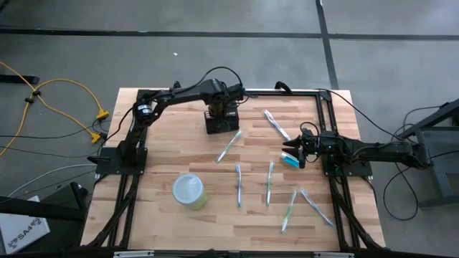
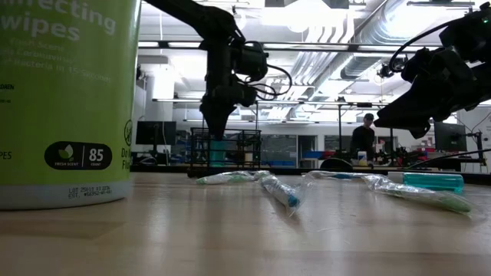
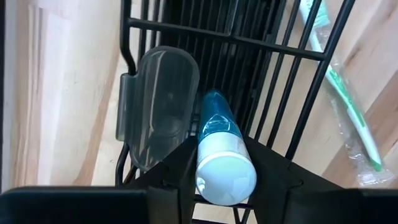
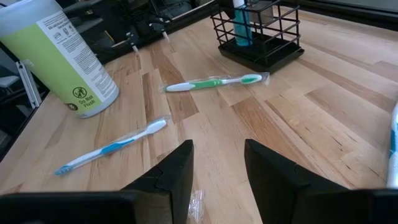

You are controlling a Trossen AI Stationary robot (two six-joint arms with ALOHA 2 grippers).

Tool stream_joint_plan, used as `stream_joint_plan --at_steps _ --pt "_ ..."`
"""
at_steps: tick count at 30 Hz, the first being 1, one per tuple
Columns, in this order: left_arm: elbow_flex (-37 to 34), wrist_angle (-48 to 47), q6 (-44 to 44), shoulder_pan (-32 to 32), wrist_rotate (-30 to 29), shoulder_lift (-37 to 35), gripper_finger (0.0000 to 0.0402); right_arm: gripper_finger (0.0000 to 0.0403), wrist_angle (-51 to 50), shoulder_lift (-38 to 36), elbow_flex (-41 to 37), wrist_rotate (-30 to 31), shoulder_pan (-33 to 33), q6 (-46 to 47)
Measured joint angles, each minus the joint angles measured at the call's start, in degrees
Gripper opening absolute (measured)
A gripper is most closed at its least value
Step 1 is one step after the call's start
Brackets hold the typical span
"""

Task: Pick & Place toothbrushing station
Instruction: Put the bottom blue mouthwash into the black mesh mesh mesh organizer

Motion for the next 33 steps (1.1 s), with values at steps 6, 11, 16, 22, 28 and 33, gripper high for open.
stream_joint_plan --at_steps 6,11,16,22,28,33 --pt "0.00 0.00 0.39 0.29 0.04 0.00 0.0114 0.0135 0.00 0.00 0.00 0.00 0.00 0.00" --pt "0.57 -0.25 0.99 0.27 0.04 -0.02 0.0115 0.0135 0.00 0.01 0.00 0.00 0.00 -0.01" --pt "1.08 -0.46 1.09 0.27 0.04 -0.07 0.0115 0.0135 0.00 0.00 -0.02 0.00 0.00 -0.02" --pt "1.12 -0.75 1.09 0.22 0.05 -0.07 0.0115 0.0135 0.00 0.00 -0.02 0.00 0.00 -0.02" --pt "1.12 -0.79 1.10 0.22 1.49 -0.07 0.0115 0.0135 0.00 0.01 -0.02 0.00 0.00 -0.02" --pt "1.12 -0.84 1.11 0.22 1.59 -0.07 0.0115 0.0135 0.00 0.00 -0.02 0.00 0.00 -0.01"
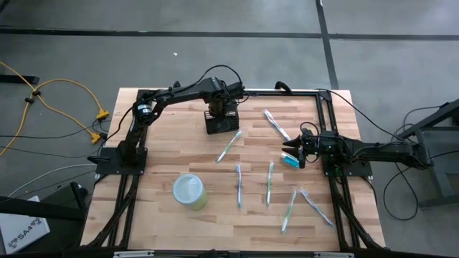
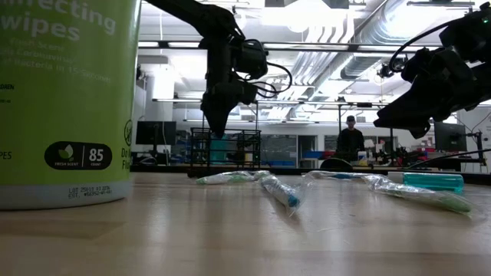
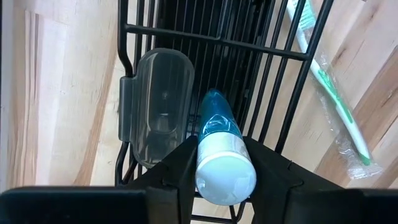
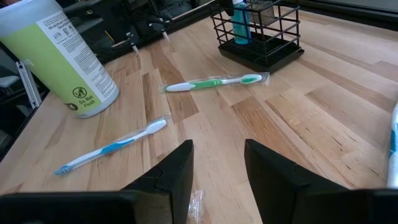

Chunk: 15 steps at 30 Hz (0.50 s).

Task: Pick & Place toothbrushing station
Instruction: Put the bottom blue mouthwash into the black mesh mesh mesh organizer

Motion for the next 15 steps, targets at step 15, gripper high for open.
stream_joint_plan --at_steps 15 --pt "0.00 -0.19 0.61 0.34 1.07 0.00 0.0115 0.0135 0.00 0.02 0.00 0.00 0.00 0.01"
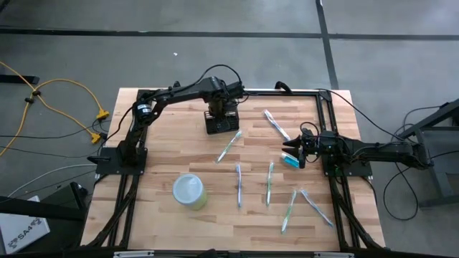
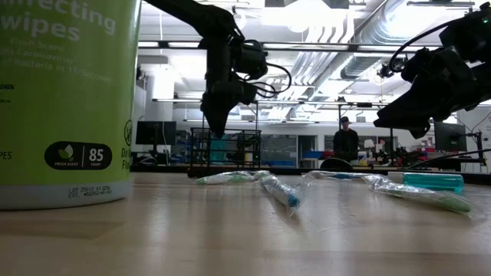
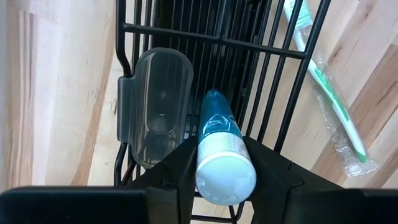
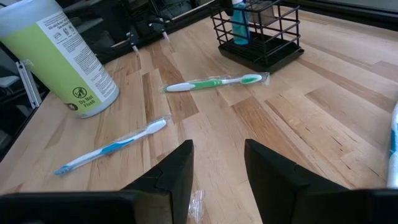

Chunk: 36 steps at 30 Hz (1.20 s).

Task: Pick & Place toothbrushing station
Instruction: Put the bottom blue mouthwash into the black mesh mesh mesh organizer

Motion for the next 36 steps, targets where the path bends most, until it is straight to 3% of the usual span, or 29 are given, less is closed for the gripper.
stream_joint_plan --at_steps 36 --pt "0.00 -0.06 1.03 0.05 -0.17 0.00 0.0128 0.0135 0.02 0.00 0.01 -0.01 0.00 -0.02"
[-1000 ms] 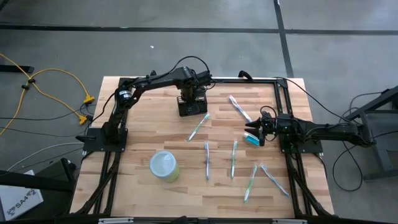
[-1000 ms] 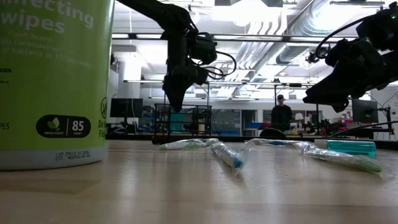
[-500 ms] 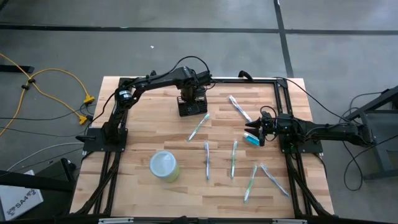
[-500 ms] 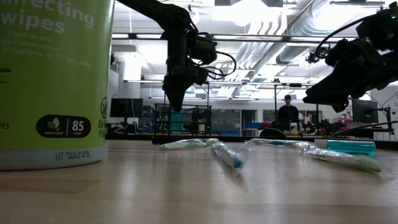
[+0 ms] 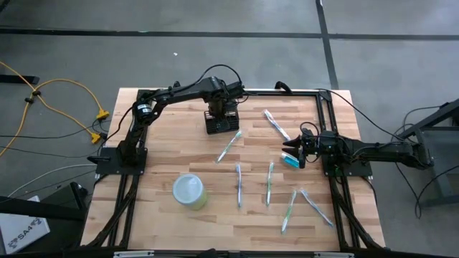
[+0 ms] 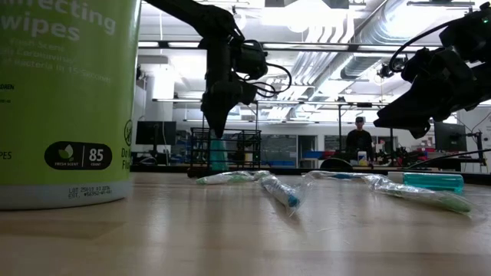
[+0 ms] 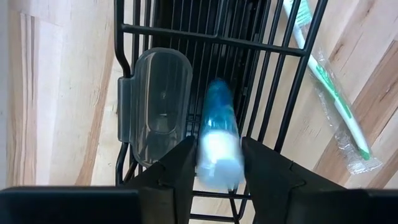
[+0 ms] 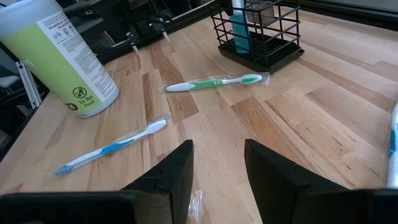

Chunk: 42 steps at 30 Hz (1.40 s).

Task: Pick & Place toothbrushing station
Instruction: Put the bottom blue mouthwash into the black mesh mesh mesh organizer

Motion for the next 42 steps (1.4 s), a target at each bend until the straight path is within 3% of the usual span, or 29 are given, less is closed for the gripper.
stream_joint_plan --at_steps 42 --pt "0.37 0.63 0.24 -0.06 0.19 -2.62 0.0132 0.0135 -0.02 0.00 -0.01 -0.01 0.00 0.02"
